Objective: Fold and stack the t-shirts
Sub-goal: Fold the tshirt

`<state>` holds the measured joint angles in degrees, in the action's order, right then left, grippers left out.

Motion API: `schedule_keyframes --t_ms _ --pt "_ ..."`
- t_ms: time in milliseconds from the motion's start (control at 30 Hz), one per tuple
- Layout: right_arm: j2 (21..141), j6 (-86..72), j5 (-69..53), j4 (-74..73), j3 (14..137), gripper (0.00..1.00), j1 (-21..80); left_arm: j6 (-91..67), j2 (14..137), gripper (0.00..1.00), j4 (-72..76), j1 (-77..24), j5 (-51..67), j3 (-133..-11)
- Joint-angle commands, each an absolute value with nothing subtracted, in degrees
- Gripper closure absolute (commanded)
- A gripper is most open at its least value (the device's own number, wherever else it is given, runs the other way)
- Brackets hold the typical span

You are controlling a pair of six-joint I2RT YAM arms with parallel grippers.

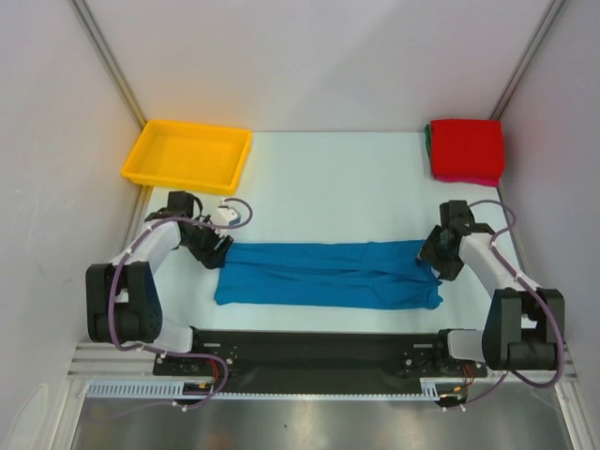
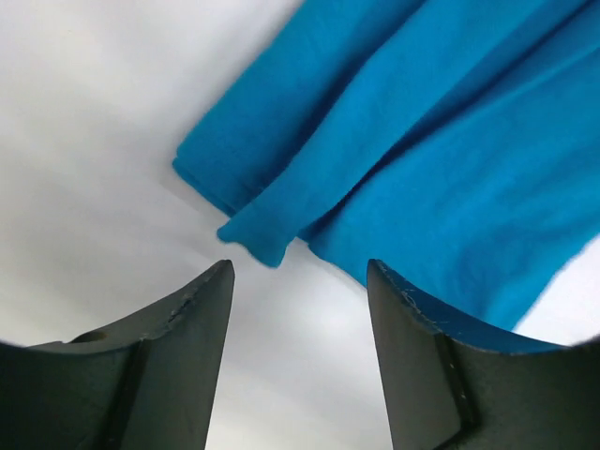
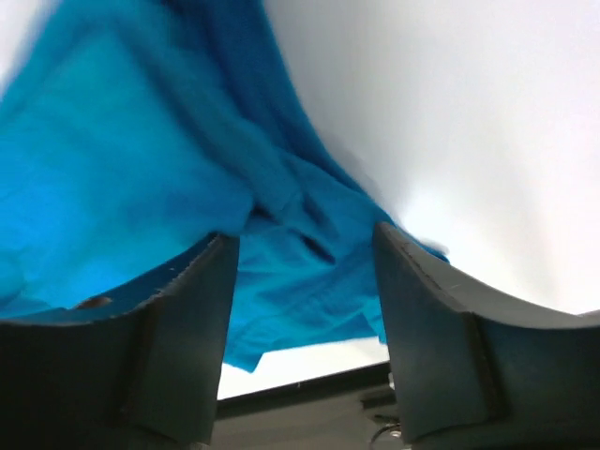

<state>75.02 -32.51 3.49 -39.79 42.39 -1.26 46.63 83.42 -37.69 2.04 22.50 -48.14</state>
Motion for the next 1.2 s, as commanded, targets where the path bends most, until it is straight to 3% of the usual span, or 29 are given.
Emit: schedule_keyframes --t_ms 0,100,233,400,567,600,867,1000,1167 --pt "69.02 -29.62 11.23 -44.29 51.21 0.35 2.97 48.35 78.84 0.35 -44.9 4.56 30.13 -54.92" --pt "67.24 -29.7 17.21 -46.4 54.66 0.32 9.65 44.22 78.92 0.36 -44.48 4.84 31.46 -58.35" --pt "66.98 -36.02 14.34 -48.08 50.13 0.36 5.83 36.14 80.24 0.43 -36.15 0.46 25.09 -56.61" --pt "61.8 -41.91 6.69 -47.54 42.2 0.62 2.64 32.43 86.46 0.49 -28.75 -7.37 14.34 -54.84" --pt "57.04 -47.62 3.53 -44.58 32.73 0.97 1.68 32.25 91.84 0.56 -26.28 -7.73 8.46 -54.49" --pt "58.0 -48.68 1.78 -41.43 31.3 1.0 1.32 32.34 92.72 0.56 -26.02 -7.91 7.57 -53.62" --pt "75.39 -46.06 6.23 -28.57 32.16 1.0 0.53 36.73 91.06 0.57 -25.48 -10.63 5.54 -44.22" --pt "87.69 -41.23 8.34 -25.32 41.81 1.0 0.53 39.81 88.25 0.55 -27.42 -13.79 5.8 -40.0" --pt "105.09 -35.17 9.14 -23.64 62.72 1.0 4.47 42.27 83.06 0.52 -32.51 -18.09 8.96 -36.83"
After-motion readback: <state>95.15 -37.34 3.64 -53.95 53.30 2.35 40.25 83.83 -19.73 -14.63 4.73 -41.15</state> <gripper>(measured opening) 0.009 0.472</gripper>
